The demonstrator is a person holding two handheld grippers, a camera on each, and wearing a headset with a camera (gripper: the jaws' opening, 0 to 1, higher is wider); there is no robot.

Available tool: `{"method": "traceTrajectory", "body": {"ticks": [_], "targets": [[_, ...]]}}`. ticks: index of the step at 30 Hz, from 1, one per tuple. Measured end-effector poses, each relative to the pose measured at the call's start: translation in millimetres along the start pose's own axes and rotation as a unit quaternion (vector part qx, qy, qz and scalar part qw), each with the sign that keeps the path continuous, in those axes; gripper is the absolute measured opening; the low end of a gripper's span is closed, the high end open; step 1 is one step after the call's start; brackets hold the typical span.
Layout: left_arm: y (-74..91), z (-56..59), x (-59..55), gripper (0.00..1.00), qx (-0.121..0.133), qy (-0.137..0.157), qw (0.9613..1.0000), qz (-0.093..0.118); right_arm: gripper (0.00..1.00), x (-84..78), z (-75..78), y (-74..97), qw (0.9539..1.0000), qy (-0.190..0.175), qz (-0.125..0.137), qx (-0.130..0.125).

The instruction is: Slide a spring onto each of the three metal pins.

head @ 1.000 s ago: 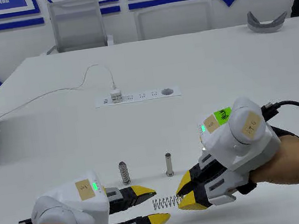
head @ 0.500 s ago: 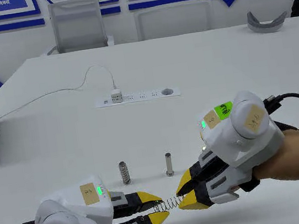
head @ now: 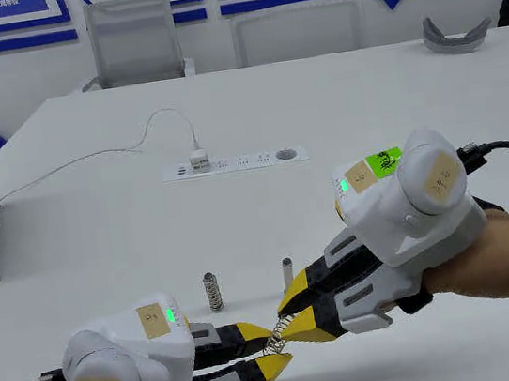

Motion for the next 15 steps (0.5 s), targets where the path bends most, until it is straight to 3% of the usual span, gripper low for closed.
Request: {"method": "traceTrajectory", "body": {"ticks": [8,15], "targets": [[-2.6,-0.3,4.6,0.11,0.002,0.006,1.0000,0.007,0.12,8.6,-0.1,-4.1,0.9998,-0.003,0.020,-0.006],[-5.2,-2.0,5.0,0.12,0.007,0.012,0.9998,0.013,0.11,8.3,1.4,-4.4,0.9997,-0.007,0.022,-0.012]]}}
Point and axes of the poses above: the centre of the closed fingertips' face, and the gripper's own axes: y roughly backward along the fingers, z roughly to its right, x roughly out of its top, the point moved 2 cm from there along y, roughly backward along the fingers, and after that the axes turned 3 degrees about -x, right-handed, at the moved point
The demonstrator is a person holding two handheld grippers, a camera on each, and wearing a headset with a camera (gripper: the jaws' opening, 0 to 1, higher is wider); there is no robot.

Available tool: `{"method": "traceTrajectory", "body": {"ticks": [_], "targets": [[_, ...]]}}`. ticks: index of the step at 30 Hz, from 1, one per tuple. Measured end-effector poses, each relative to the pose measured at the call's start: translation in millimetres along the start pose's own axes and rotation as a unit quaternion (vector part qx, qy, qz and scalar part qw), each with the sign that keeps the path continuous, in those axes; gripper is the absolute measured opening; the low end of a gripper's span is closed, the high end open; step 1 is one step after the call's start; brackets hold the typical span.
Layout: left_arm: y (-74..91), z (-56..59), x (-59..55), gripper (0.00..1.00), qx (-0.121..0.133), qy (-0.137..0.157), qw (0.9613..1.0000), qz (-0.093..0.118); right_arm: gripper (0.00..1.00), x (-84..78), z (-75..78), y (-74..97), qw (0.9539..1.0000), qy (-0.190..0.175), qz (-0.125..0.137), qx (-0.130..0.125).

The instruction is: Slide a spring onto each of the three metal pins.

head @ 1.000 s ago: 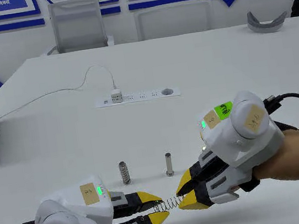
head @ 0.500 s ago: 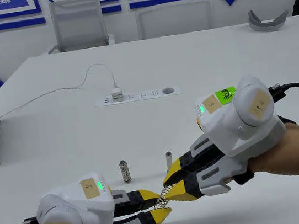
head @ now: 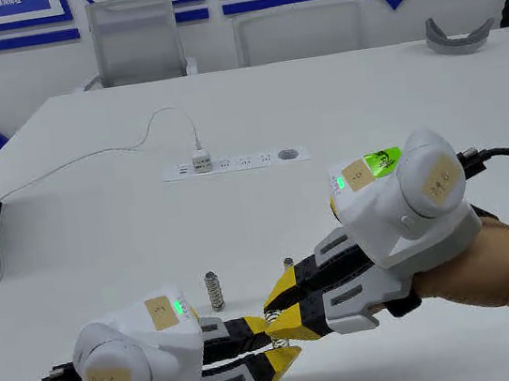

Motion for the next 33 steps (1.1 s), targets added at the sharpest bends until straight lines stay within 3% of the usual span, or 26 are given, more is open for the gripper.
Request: {"method": "traceTrajectory", "body": {"ticks": [16,33], "targets": [[4.8,-5.7,-5.7,0.32,0.019,0.045,0.9987,0.011,0.11,-0.8,13.9,8.1,0.9997,-0.013,0.004,-0.018],[22.9,-14.1,-17.0,0.59,0.058,0.093,0.9937,0.023,0.11,3.8,51.7,29.9,0.9966,-0.028,0.014,-0.076]]}}
Point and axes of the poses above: the centre of the closed fingertips' face, and the gripper's own axes: y roughly backward along the fingers, z roughly to its right, x roughly out of its top, the point moved 2 cm from there along y, roughly backward along the fingers, and after that the axes turned 3 degrees about -x, right-handed, at the moved point
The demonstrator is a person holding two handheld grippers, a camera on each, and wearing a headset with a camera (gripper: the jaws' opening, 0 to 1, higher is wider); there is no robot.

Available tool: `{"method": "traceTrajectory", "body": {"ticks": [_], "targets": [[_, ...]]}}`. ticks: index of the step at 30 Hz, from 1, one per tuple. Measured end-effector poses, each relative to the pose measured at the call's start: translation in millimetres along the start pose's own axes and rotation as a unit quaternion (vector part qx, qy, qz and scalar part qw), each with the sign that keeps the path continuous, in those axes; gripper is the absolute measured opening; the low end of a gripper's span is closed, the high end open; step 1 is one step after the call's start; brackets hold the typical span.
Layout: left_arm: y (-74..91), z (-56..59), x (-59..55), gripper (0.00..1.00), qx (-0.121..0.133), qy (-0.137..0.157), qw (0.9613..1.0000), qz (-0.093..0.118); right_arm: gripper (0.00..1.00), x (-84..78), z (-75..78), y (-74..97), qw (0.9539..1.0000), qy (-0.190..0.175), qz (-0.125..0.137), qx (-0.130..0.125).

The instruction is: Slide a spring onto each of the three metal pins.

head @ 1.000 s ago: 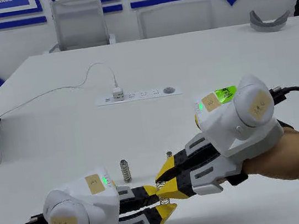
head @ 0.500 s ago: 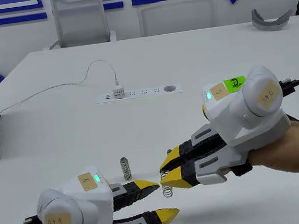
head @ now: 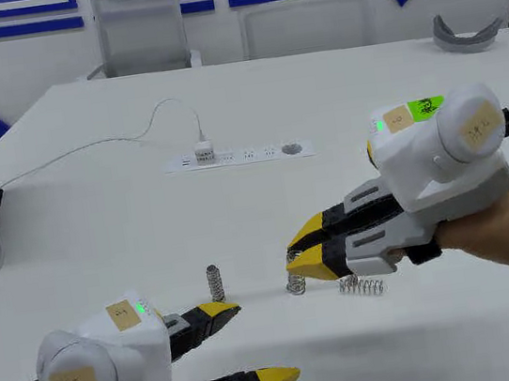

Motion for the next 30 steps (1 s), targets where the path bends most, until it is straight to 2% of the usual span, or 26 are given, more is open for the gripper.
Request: {"method": "traceTrajectory", "body": {"ticks": [12,19,30], "targets": [[12.5,-6.8,-0.6,0.69,0.021,0.018,0.9995,0.013,0.11,6.3,32.7,-2.5,0.9987,-0.013,0.007,-0.050],[19.3,-10.0,-2.9,0.74,0.032,0.027,0.9990,0.016,0.11,-0.2,48.5,-13.2,0.9971,-0.027,0.004,-0.070],[28.2,-14.4,-5.0,0.79,0.046,0.036,0.9980,0.021,0.11,-12.9,55.7,-27.7,0.9966,-0.038,-0.009,-0.072]]}}
Point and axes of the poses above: the centre of the closed fingertips' face, and the gripper's own axes: y roughly backward along the fingers, z roughly to its right, x roughly out of its top, the point moved 2 cm from there along y, roughly backward along the fingers, and after that the axes turned 3 degrees about -x, right-handed, at the moved point
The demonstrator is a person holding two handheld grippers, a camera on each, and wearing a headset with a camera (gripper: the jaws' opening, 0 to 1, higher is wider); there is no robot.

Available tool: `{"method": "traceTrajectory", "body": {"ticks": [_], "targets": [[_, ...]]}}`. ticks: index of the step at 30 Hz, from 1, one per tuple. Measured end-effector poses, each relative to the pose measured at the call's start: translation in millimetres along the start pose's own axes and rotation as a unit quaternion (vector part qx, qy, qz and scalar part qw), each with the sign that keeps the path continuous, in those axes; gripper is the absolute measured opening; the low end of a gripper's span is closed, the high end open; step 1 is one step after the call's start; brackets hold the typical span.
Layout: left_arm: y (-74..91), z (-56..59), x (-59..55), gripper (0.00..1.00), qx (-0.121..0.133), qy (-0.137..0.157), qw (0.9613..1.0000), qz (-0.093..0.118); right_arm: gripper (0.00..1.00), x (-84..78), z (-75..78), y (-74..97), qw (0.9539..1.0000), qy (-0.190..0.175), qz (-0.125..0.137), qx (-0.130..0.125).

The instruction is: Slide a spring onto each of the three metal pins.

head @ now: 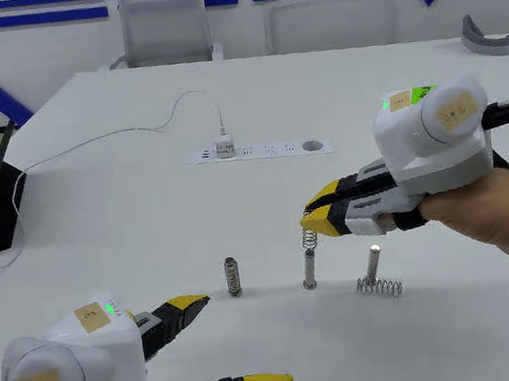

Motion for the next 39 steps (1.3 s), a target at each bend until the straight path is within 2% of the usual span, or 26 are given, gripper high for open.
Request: {"method": "traceTrajectory", "body": {"ticks": [27,39], "targets": [[6.6,-5.7,-2.7,0.79,0.011,0.006,0.9999,-0.004,0.12,-18.8,-3.1,-13.6,0.9998,-0.004,-0.019,0.000],[7.2,-4.9,-2.8,0.78,0.014,0.007,0.9999,-0.005,0.12,-33.8,-1.2,-22.5,0.9995,-0.004,-0.031,0.001]]}}
Point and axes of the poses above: the centre of the closed fingertips' face, and the gripper's own axes: y roughly backward along the fingers, z roughly to its right, x roughly out of its top, the point moved 2 cm from there along y, roughly backward along the fingers, and after that the axes turned 3 degrees about -x, right-handed, at the moved point
